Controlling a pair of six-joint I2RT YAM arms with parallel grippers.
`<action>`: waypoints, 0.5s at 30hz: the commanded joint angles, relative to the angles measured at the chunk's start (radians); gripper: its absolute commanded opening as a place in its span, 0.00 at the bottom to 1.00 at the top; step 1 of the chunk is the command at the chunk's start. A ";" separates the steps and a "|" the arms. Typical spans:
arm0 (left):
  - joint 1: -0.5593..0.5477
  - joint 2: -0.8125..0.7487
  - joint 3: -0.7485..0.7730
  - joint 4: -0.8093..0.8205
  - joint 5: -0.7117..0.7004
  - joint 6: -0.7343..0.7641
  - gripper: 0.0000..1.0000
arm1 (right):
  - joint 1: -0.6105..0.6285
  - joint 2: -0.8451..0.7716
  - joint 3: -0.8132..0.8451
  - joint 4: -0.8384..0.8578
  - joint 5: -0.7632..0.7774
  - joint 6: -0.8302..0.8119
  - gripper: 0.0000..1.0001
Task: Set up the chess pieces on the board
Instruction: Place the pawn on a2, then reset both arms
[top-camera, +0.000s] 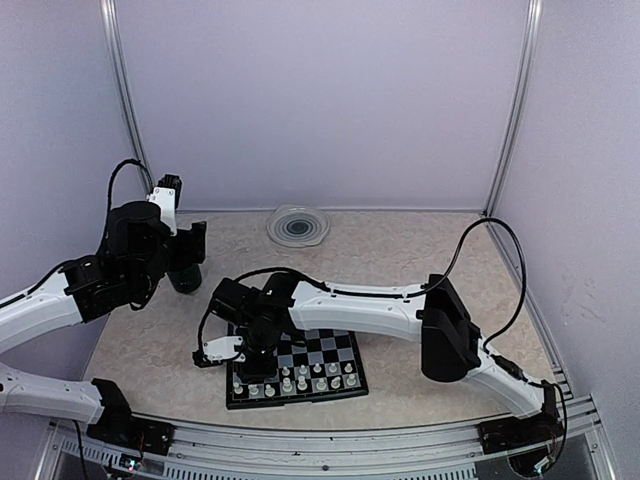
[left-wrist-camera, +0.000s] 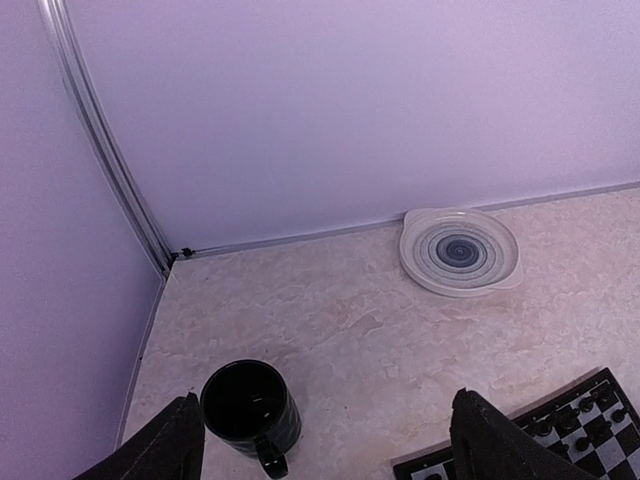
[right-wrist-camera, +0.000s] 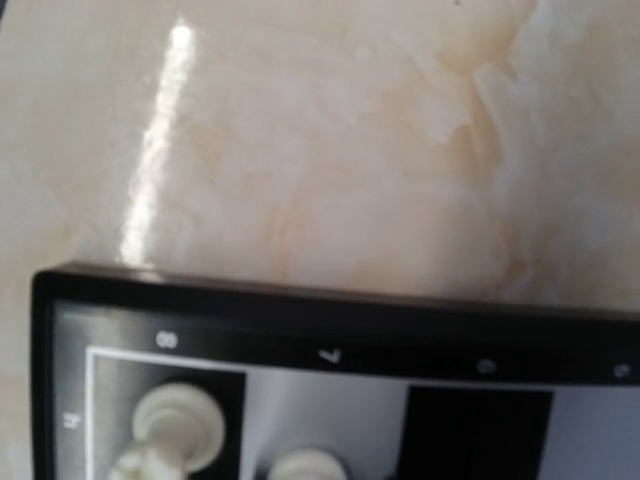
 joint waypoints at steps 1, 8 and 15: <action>-0.002 0.013 0.023 -0.007 -0.007 0.004 0.84 | 0.003 -0.101 -0.005 -0.002 -0.001 0.004 0.30; 0.011 0.045 0.019 0.003 0.006 0.011 0.84 | -0.043 -0.271 -0.068 -0.023 -0.055 -0.013 0.40; 0.013 0.058 0.022 0.021 0.025 0.010 0.85 | -0.201 -0.515 -0.276 0.040 -0.005 -0.030 0.41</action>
